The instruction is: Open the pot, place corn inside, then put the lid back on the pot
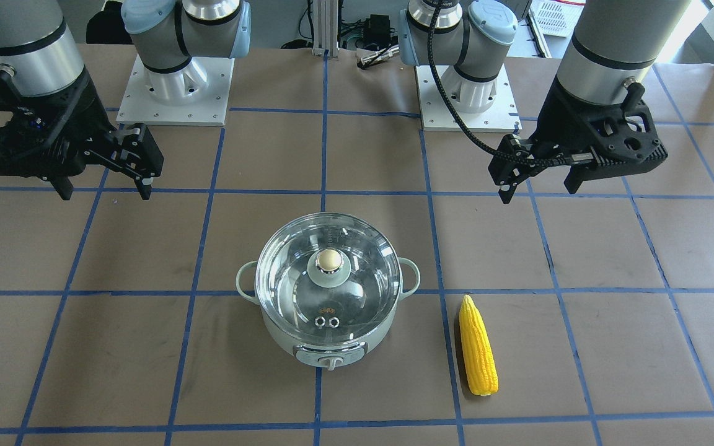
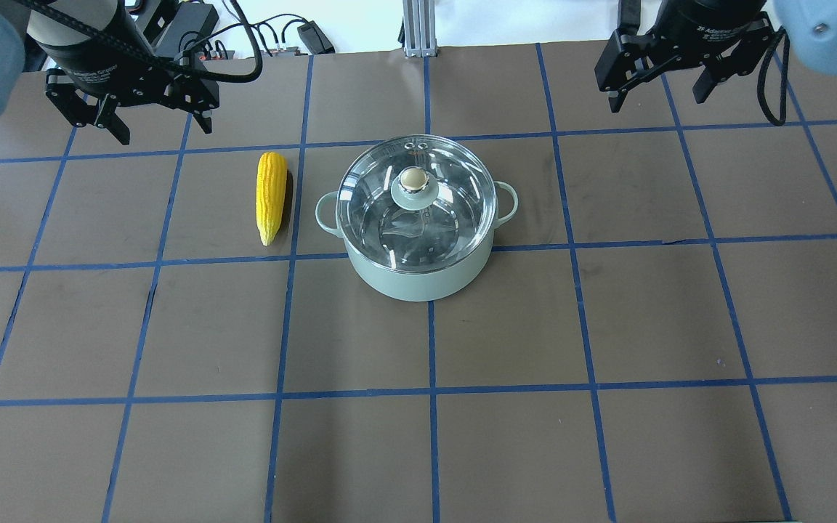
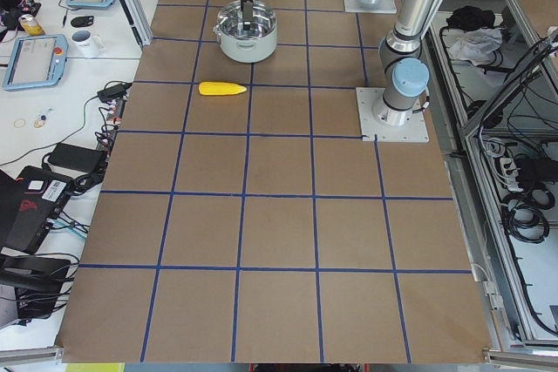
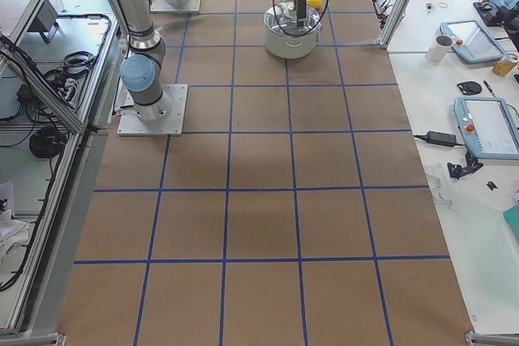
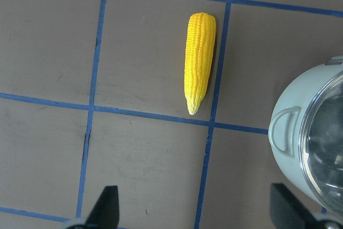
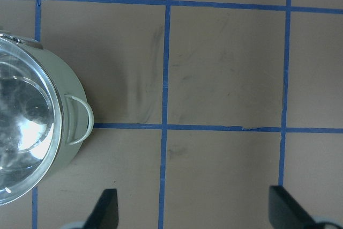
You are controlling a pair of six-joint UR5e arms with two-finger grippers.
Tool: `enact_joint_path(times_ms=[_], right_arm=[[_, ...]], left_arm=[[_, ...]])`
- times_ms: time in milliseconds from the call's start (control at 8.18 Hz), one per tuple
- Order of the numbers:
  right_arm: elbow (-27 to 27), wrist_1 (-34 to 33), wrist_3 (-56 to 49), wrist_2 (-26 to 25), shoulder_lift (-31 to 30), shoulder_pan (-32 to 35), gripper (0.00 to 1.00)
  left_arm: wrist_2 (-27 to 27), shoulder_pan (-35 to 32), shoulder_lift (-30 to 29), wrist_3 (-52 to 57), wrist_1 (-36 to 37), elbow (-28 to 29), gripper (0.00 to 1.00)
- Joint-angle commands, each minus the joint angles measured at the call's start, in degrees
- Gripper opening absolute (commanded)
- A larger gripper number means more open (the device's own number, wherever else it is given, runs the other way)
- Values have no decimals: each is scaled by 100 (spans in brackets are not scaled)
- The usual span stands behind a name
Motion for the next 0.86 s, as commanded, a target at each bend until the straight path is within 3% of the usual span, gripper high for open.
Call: enact_joint_path(times_ms=[0, 367, 489, 734], right_arm=[[33, -63, 11, -15, 20, 65, 100], [-71, -473, 290, -15, 396, 423, 100], [-238, -981, 788, -93, 860, 860, 100], [-529, -1222, 1921, -94, 1521, 1425, 100]], left_arm=[[-2, 0, 40, -3, -209, 6, 100], [-63, 17, 32, 337, -220, 6, 100], [-255, 113, -64, 784, -150, 15, 100], [-327, 350, -362, 973, 322, -82, 100]])
